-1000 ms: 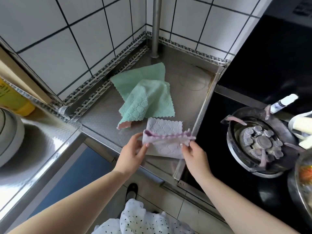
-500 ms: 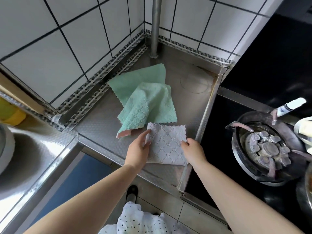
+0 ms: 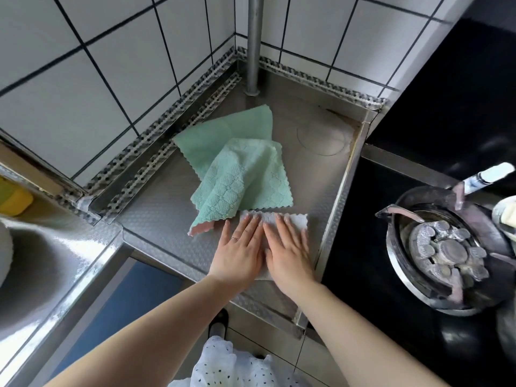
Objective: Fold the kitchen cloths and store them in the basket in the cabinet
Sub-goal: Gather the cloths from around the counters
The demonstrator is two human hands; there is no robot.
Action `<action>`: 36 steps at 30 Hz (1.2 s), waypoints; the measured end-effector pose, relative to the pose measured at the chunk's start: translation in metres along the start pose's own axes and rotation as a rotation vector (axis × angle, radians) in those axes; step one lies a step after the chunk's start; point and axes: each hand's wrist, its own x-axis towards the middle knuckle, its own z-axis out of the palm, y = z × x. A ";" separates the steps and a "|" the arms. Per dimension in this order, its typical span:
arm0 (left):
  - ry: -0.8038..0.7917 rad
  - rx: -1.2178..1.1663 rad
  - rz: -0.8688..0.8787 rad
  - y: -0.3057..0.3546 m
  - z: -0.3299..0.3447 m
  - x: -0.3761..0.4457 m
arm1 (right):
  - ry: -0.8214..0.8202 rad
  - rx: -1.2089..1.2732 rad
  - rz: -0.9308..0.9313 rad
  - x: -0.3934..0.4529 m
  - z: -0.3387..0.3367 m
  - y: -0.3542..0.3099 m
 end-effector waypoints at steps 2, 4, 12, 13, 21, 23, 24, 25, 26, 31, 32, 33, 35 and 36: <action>-0.018 0.002 -0.019 -0.004 0.003 0.000 | -0.012 0.005 0.005 -0.001 0.011 0.006; -0.031 -0.016 -0.043 -0.005 0.005 0.001 | 0.022 -0.009 -0.004 -0.002 0.013 0.014; -0.037 -0.097 -0.044 -0.006 0.004 0.002 | -0.027 0.100 0.042 -0.002 -0.002 0.017; -0.013 -0.152 -0.061 -0.006 0.002 0.001 | 0.013 0.211 0.097 -0.001 -0.008 0.016; 0.020 -0.682 -0.444 -0.012 -0.021 -0.008 | 0.095 0.768 0.492 0.001 -0.025 0.031; 0.021 -0.841 -0.541 -0.013 -0.023 -0.004 | 0.091 0.829 0.537 0.003 -0.025 0.032; 0.026 -0.921 -0.596 -0.013 -0.025 -0.002 | 0.097 0.878 0.562 0.004 -0.026 0.033; 0.030 -1.004 -0.648 -0.013 -0.027 0.000 | 0.105 0.933 0.588 0.005 -0.026 0.033; 0.034 -1.086 -0.688 -0.014 -0.028 0.001 | 0.110 0.980 0.605 0.005 -0.026 0.033; -0.022 -1.287 -0.737 -0.016 -0.034 0.002 | 0.098 1.055 0.589 -0.001 -0.028 0.030; -0.029 -1.303 -0.734 -0.016 -0.034 0.001 | 0.105 1.065 0.588 -0.002 -0.028 0.028; -0.034 -1.307 -0.730 -0.014 -0.034 0.001 | 0.115 1.074 0.591 -0.003 -0.028 0.027; -0.035 -1.323 -0.725 -0.013 -0.036 -0.002 | 0.132 1.086 0.602 -0.005 -0.029 0.022; -0.027 -1.350 -0.728 -0.014 -0.038 -0.005 | 0.139 1.085 0.604 -0.007 -0.029 0.019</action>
